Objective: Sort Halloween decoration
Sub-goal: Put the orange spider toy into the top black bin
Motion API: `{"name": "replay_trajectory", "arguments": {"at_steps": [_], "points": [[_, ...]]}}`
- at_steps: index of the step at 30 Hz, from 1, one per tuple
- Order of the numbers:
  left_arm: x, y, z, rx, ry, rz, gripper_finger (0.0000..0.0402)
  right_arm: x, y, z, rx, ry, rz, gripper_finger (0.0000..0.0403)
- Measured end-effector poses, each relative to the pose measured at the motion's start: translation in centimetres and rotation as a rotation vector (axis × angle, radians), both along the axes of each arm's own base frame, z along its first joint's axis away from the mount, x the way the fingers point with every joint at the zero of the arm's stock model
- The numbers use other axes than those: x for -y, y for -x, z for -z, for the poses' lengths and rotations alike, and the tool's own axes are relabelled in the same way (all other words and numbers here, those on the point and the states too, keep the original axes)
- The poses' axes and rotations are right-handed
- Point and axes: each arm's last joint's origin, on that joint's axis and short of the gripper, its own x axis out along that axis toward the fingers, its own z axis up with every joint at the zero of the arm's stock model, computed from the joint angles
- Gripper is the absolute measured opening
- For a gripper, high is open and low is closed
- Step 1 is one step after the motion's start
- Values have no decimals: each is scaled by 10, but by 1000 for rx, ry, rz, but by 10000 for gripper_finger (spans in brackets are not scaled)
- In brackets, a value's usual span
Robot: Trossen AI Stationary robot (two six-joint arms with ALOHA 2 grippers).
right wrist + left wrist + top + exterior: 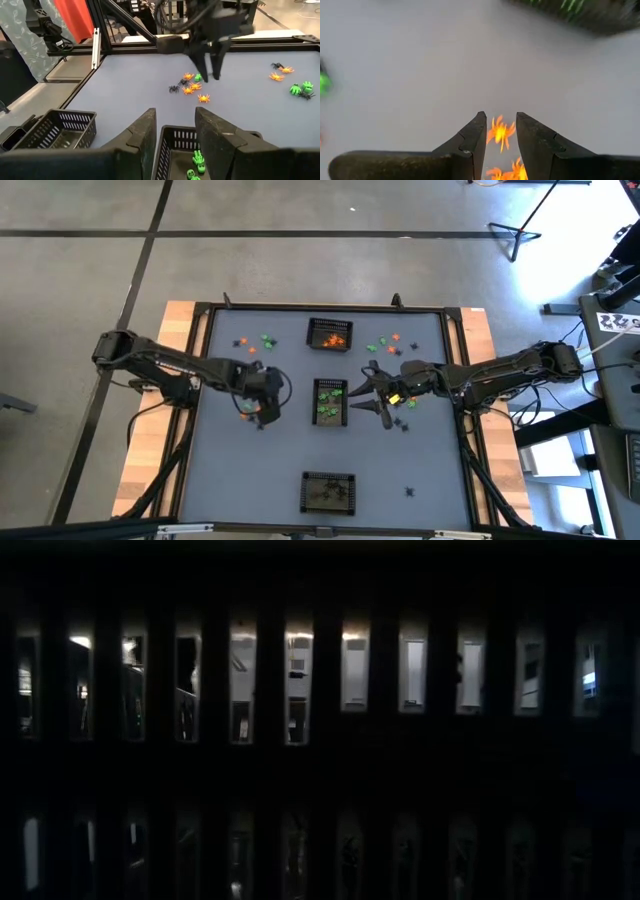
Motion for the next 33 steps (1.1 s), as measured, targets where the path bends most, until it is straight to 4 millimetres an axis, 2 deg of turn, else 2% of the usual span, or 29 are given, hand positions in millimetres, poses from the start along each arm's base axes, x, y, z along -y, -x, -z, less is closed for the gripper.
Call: {"name": "replay_trajectory", "arguments": {"at_steps": [5, 9, 18, 22, 33], "points": [[6, 9, 26, 41, 37, -36, 99, 0, 0, 0, 2, 0, 1, 133], [5, 11, 36, 108, 51, -46, 105, 0, 0, 0, 3, 1, 2, 133], [4, 13, 41, 125, 29, -82, 186, 0, 0, 0, 3, 1, 2, 133], [4, 13, 44, 112, 20, -87, 207, 0, 0, 0, 3, 2, 3, 133], [5, 7, 75, -20, 19, -132, 209, 0, 0, 0, 2, 4, 3, 133]]}}
